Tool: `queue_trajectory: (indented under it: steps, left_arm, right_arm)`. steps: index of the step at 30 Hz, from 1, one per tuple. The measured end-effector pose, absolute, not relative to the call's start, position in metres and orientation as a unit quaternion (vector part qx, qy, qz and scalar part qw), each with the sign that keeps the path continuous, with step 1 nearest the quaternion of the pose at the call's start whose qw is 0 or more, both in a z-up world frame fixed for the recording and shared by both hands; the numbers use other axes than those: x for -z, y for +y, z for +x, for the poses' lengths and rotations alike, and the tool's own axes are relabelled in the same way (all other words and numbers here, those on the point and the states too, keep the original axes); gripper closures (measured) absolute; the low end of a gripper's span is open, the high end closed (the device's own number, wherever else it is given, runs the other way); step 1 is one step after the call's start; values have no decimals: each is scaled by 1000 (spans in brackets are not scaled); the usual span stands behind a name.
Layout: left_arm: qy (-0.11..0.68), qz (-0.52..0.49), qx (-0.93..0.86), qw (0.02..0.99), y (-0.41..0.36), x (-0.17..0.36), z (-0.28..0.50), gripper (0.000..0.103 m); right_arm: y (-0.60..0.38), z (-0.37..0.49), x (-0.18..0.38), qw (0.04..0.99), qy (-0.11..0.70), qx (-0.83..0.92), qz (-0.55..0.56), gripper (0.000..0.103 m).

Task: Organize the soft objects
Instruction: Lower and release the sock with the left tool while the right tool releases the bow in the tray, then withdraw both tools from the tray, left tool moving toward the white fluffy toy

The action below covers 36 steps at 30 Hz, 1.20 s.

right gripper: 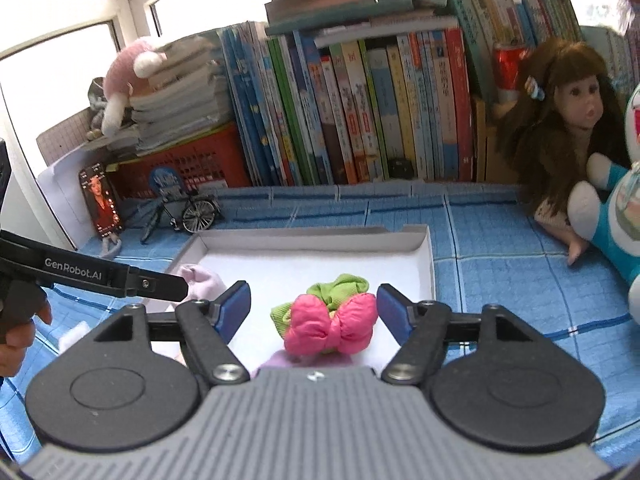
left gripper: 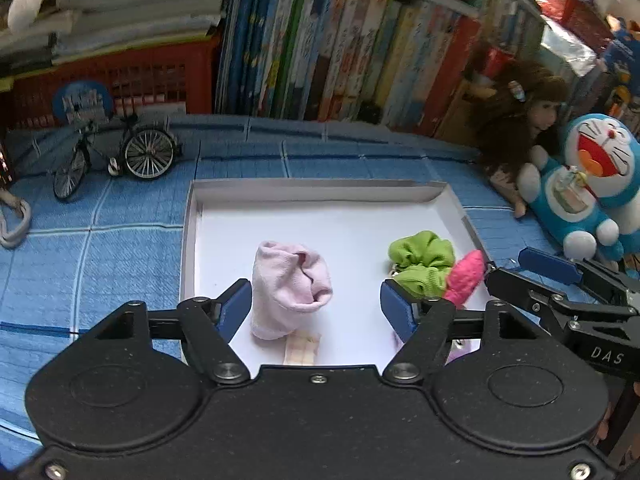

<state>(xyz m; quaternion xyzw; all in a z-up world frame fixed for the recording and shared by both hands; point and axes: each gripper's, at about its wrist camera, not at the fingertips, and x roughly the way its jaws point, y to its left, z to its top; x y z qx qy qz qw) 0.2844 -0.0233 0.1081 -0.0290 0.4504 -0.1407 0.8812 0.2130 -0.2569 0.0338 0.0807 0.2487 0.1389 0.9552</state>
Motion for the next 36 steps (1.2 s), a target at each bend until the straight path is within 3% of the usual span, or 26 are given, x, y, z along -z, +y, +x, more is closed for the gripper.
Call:
queue_trajectory:
  steps: [13, 36]
  left_arm:
    - [392, -26, 181, 902, -16, -143, 220, 27]
    - [332, -43, 213, 918, 11, -146, 122, 25]
  right_arm:
    - [-259, 151, -59, 968, 182, -162, 52, 15]
    - [-276, 64, -50, 979, 127, -158, 22, 7]
